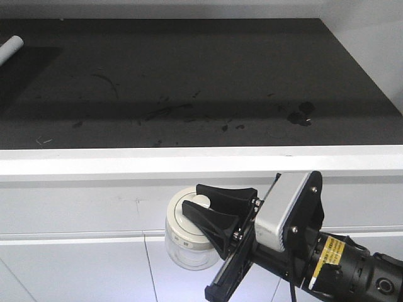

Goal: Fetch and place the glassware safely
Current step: 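Hold the jar in the right gripper while the base turns away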

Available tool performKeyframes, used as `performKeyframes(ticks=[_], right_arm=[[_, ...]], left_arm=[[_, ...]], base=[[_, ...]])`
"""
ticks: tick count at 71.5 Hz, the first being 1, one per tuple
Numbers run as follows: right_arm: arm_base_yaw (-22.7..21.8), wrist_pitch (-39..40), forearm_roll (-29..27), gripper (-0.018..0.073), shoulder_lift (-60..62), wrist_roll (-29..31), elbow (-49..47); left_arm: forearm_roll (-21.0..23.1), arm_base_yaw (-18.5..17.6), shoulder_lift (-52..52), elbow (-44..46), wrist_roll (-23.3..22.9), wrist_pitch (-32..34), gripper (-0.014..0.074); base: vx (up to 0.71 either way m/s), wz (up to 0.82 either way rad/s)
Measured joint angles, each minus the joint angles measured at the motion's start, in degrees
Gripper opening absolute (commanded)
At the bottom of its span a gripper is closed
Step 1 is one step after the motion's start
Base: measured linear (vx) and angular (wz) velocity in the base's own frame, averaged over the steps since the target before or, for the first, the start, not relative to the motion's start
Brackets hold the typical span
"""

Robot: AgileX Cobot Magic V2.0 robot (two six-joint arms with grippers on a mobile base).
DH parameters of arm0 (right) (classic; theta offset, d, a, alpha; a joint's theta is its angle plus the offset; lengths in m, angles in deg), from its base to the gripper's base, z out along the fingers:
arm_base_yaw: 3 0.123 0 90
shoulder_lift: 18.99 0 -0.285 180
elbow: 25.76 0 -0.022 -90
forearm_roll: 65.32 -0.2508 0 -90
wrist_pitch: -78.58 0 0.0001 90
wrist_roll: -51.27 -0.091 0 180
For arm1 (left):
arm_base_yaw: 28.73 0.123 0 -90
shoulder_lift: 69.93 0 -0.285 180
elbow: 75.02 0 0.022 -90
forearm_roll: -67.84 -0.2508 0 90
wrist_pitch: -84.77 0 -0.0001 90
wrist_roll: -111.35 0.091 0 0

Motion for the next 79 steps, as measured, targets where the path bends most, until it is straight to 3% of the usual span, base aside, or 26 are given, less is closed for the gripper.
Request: performKeyframes(ticks=[47, 79], right_arm=[[0.0, 0.0, -0.1, -0.0004, 0.0, 0.0, 0.0], [0.0, 0.0, -0.1, -0.0004, 0.0, 0.0, 0.0]], left_arm=[[0.0, 0.0, 0.0, 0.0, 0.0, 0.0, -0.0007], [0.0, 0.0, 0.0, 0.0, 0.0, 0.0, -0.0007]], base=[[-0.02, 0.09], [-0.09, 0.43]])
